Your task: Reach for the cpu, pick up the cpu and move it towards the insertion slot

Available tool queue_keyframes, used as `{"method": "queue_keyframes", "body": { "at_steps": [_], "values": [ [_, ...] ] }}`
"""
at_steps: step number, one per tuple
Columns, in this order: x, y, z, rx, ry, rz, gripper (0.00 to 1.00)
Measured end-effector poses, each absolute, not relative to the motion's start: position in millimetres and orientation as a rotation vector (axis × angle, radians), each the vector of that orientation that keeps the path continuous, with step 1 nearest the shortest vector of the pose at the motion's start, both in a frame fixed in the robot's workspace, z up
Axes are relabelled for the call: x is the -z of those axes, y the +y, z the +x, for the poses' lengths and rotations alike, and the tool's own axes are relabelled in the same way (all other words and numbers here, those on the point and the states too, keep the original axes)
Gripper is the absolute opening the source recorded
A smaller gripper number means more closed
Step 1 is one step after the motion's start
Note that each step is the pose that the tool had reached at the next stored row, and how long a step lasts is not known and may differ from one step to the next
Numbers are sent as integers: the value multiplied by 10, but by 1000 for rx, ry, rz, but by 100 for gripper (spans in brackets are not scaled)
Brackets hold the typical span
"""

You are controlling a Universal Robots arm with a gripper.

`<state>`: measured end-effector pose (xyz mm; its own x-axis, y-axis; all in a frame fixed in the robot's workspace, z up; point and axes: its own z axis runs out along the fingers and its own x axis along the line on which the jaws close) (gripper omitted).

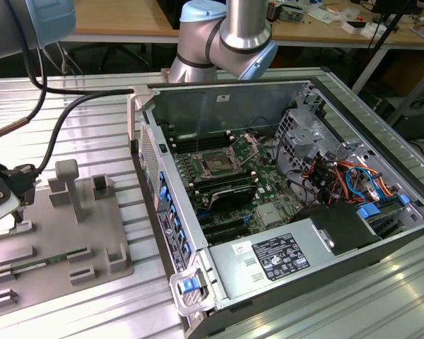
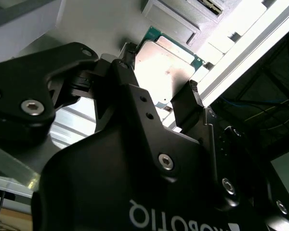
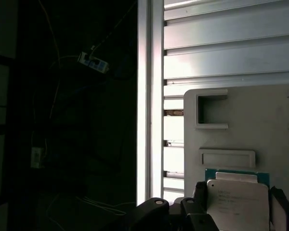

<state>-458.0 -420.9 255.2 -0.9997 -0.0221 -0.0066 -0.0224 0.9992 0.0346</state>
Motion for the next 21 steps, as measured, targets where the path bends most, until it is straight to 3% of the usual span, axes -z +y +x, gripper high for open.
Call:
{"method": "queue_keyframes", "body": {
  "at_steps": [21],
  "values": [
    [-2714,-4209,-4580,-54,3135,-35,55]
  ]
}}
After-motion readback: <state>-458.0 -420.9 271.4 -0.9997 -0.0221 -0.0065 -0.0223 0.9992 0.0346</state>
